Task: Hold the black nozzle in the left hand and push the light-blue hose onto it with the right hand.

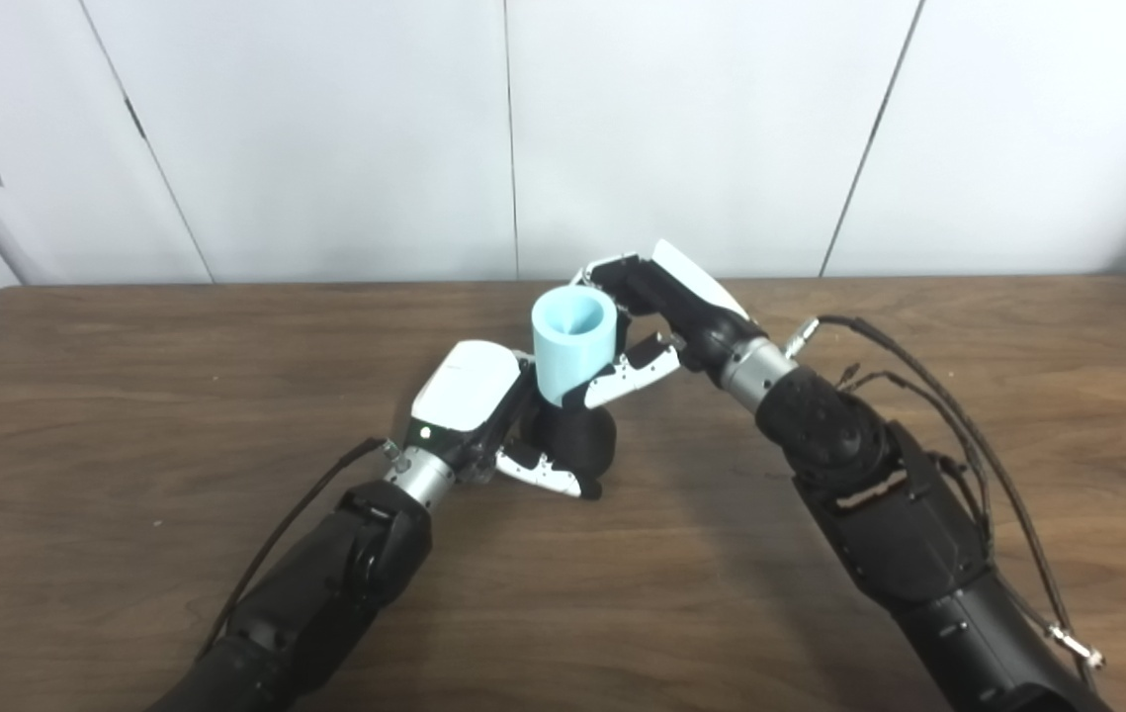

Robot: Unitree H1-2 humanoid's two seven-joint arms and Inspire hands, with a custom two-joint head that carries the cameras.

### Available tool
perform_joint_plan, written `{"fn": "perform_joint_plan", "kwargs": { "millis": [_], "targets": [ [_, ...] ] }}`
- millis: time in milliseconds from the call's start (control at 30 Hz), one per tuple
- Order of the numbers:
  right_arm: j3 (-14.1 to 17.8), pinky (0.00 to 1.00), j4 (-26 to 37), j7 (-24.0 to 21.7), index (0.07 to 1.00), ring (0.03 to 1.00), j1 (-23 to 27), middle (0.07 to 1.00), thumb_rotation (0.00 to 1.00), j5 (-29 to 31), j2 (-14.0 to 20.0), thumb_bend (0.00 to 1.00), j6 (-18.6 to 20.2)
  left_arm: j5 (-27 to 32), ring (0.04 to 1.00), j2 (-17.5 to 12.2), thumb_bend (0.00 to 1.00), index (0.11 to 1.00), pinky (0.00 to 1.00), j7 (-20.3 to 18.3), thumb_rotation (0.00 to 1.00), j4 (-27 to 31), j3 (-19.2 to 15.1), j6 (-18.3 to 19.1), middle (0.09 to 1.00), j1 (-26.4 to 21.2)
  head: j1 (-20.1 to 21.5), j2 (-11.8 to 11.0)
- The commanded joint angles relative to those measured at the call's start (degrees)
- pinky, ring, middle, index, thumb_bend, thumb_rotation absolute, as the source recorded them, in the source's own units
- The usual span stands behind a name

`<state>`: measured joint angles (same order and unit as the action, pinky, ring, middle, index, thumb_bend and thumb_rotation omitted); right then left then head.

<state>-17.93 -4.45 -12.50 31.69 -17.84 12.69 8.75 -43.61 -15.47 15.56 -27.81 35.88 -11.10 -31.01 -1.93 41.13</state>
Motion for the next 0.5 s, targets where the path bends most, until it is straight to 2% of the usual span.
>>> {"fn": "perform_joint_plan", "kwargs": {
  "millis": [0,133,333,467],
  "targets": [
    [-0.79,0.26,-2.36,-1.18,0.494,0.335,-1.74,0.414,0.0,-1.31,0.4,0.53,0.61,-1.68,0.557,0.23,0.53,0.489,0.51,-10.09,0.0,-3.91,5.28,-0.09,0.478,7.14,0.0,0.0],
    [-0.4,0.25,-1.9,0.25,0.497,0.321,-2.44,0.408,0.0,-1.28,0.09,0.53,0.51,-0.92,0.557,0.3,0.53,0.488,0.52,-10.24,0.0,-3.88,5.09,-0.32,0.479,7.27,-0.07,0.13],
    [-0.32,0.24,-1.06,2.06,0.496,0.319,-3.94,0.412,0.0,-1.74,-0.33,0.53,0.86,-1.46,0.527,0.14,0.53,0.496,0.48,-10.5,0.0,-3.73,5.57,0.0,0.466,7.24,-0.1,0.17],
    [-0.07,0.28,-1.26,2.37,0.493,0.363,-4.08,0.433,0.0,-0.88,-0.5,0.53,0.54,-1.5,0.547,-0.08,0.53,0.49,0.53,-10.66,0.0,-3.29,5.58,0.05,0.477,7.32,-0.1,0.08]
  ]
}}
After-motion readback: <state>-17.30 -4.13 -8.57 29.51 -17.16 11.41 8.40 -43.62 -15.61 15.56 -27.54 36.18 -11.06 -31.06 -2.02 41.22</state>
